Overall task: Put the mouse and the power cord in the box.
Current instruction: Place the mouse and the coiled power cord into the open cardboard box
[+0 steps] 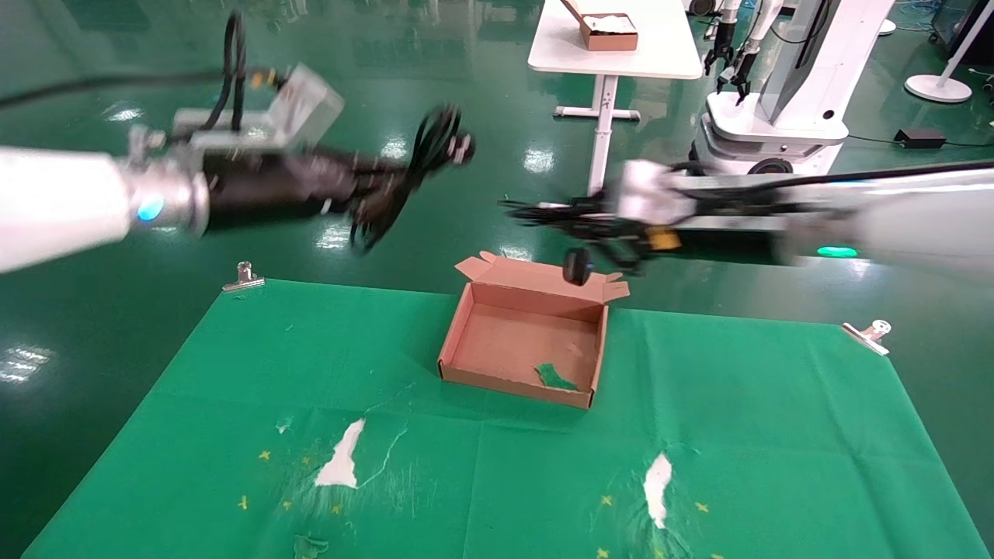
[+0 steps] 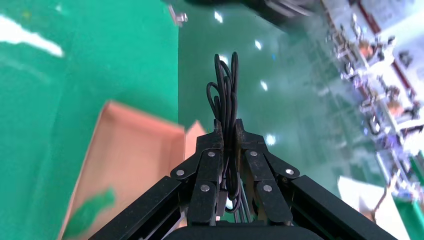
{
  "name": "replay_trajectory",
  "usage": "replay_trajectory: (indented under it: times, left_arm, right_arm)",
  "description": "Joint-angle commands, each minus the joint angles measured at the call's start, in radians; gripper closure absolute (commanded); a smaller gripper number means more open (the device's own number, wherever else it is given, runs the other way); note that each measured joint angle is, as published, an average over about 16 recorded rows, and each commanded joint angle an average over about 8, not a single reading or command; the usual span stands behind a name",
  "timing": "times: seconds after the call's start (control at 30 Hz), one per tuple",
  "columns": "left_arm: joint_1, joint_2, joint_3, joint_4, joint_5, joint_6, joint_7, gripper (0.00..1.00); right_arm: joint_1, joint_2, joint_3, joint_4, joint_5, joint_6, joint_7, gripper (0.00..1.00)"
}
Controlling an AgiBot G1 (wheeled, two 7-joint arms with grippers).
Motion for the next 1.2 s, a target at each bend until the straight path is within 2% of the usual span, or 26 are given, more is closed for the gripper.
replay_trajectory:
  times: [0.03, 0.2, 0.3, 0.57, 0.83, 0.87, 0.9, 1.1, 1.13, 1.2]
  left_arm:
    - [-0.019, 0.034, -0.003, -0.008, -0.005, -0.061, -0.019, 1.0]
    - [-0.03, 0.053, -0.003, -0.02, -0.005, -0.099, -0.023, 1.0]
    - [-0.029, 0.042, -0.003, -0.027, -0.005, -0.057, -0.017, 1.0]
    - [-0.016, -0.015, -0.001, -0.045, -0.003, 0.113, 0.022, 1.0]
    - [-0.002, -0.039, -0.012, -0.026, -0.019, 0.159, 0.005, 1.0]
    - [-0.002, -0.04, -0.011, -0.024, -0.017, 0.16, 0.002, 1.0]
    - [-0.003, -0.041, -0.009, -0.022, -0.016, 0.16, -0.001, 1.0]
    - [-0.018, -0.036, 0.002, -0.017, 0.0, 0.138, -0.012, 1.0]
    - [-0.021, -0.033, 0.006, -0.017, 0.006, 0.13, -0.013, 1.0]
    - [-0.03, -0.026, 0.017, -0.017, 0.021, 0.107, -0.017, 1.0]
  right_arm:
    - [0.003, -0.062, -0.001, -0.017, -0.001, 0.044, -0.013, 1.0]
    - [-0.062, -0.157, -0.01, -0.061, -0.016, 0.249, -0.04, 1.0]
    - [-0.113, -0.172, -0.017, -0.063, -0.019, 0.312, -0.044, 1.0]
    - [-0.189, -0.174, -0.044, -0.033, -0.031, 0.354, -0.037, 1.0]
    - [-0.21, -0.176, -0.067, 0.017, -0.017, 0.341, -0.027, 1.0]
    - [-0.212, -0.176, -0.07, 0.024, -0.013, 0.338, -0.027, 0.96]
    - [-0.214, -0.176, -0.074, 0.031, -0.01, 0.336, -0.028, 0.86]
    - [-0.221, -0.175, -0.096, 0.054, 0.008, 0.332, -0.038, 0.12]
    - [-0.221, -0.175, -0.099, 0.056, 0.012, 0.334, -0.039, 0.03]
    - [-0.221, -0.174, -0.104, 0.056, 0.02, 0.339, -0.041, 0.0]
